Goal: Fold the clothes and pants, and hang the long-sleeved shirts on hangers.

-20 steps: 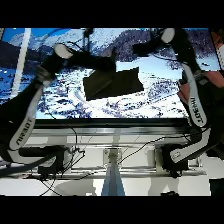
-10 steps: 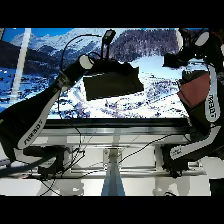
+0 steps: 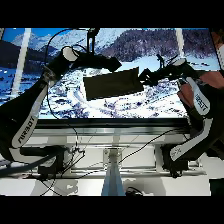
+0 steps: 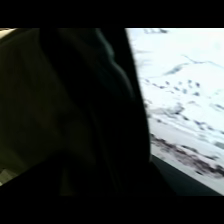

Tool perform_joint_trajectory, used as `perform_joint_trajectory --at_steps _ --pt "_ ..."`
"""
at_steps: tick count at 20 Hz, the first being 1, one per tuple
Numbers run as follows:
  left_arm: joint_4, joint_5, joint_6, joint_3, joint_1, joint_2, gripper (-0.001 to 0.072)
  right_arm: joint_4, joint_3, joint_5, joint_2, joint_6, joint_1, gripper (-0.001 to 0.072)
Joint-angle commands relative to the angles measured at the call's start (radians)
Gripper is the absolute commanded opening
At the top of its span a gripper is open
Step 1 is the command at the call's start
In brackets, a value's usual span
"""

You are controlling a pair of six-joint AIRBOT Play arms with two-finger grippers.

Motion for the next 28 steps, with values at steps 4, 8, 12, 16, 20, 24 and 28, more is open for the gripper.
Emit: perform_joint_trajectory --at_steps 4,8,12,16,20,24,28 --pt "0.002 -0.016 0.0 0.0 0.018 0.002 0.0719 0.05 0.074 -0.135 -0.026 -0.048 0.246 0.0378" --pt "0.024 -0.19 0.001 0.001 0.048 0.043 0.0405 -0.132 0.182 -0.12 -0.014 -0.037 0.297 0.0011" --pt "0.271 -0.273 -0.001 0.001 0.141 0.182 0.0013 -0.346 0.253 -0.09 0.123 0.15 0.211 0.0011" --pt "0.486 -0.273 0.0 0.0 0.253 0.349 0.0013 -0.497 0.255 0.028 0.358 0.266 0.045 0.0011" --pt "0.473 -0.273 0.0 0.0 0.305 0.408 0.0013 -0.715 0.255 0.247 0.621 0.444 -0.144 0.0011" --pt "0.474 -0.273 0.0 0.0 0.304 0.407 0.0013 -1.006 0.255 0.361 0.866 0.551 -0.381 0.0011" --pt "0.474 -0.273 0.0 0.0 0.304 0.407 0.0013 -1.172 0.255 0.448 0.977 0.556 -0.699 0.0012"
